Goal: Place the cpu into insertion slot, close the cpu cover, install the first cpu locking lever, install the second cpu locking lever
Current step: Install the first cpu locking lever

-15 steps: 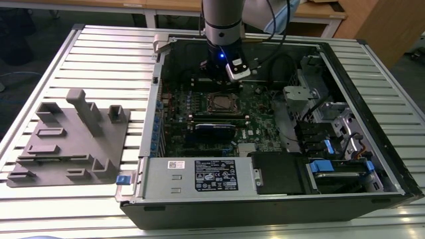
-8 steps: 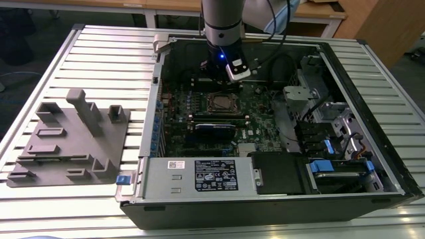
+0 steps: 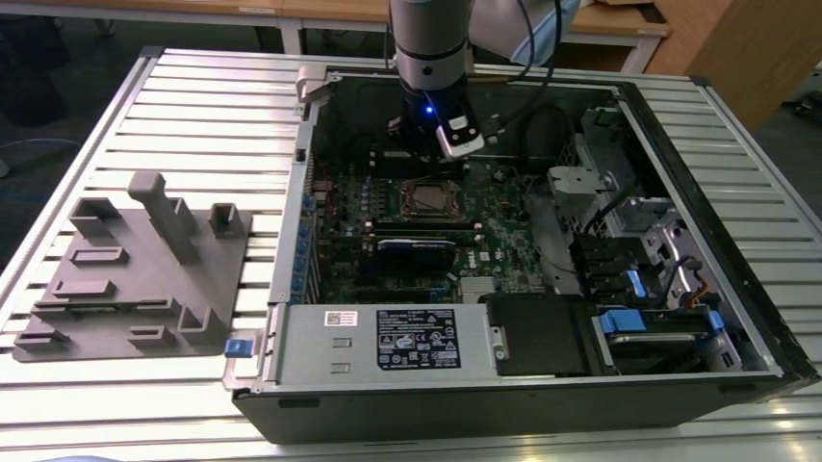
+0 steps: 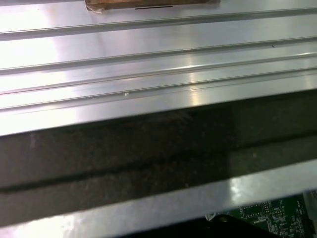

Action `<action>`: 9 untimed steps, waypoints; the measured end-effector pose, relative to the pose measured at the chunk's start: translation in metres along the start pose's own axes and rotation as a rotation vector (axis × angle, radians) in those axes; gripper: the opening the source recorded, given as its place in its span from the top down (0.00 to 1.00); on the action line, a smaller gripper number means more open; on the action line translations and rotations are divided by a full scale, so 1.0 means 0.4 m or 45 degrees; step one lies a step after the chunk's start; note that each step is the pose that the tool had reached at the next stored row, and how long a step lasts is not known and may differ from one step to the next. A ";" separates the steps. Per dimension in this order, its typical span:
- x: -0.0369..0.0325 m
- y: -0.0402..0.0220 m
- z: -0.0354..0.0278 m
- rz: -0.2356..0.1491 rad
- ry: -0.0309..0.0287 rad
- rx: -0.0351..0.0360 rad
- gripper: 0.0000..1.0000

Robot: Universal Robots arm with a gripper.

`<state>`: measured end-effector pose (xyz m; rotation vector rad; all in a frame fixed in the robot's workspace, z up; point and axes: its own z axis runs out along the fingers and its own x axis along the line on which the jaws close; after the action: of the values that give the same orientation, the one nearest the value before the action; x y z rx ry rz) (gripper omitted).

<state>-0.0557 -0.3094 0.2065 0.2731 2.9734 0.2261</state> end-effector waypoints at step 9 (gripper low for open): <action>0.000 -0.002 0.003 0.110 -0.0184 0.0145 0.89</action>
<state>-0.0557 -0.3100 0.2053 0.4033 2.9525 0.2161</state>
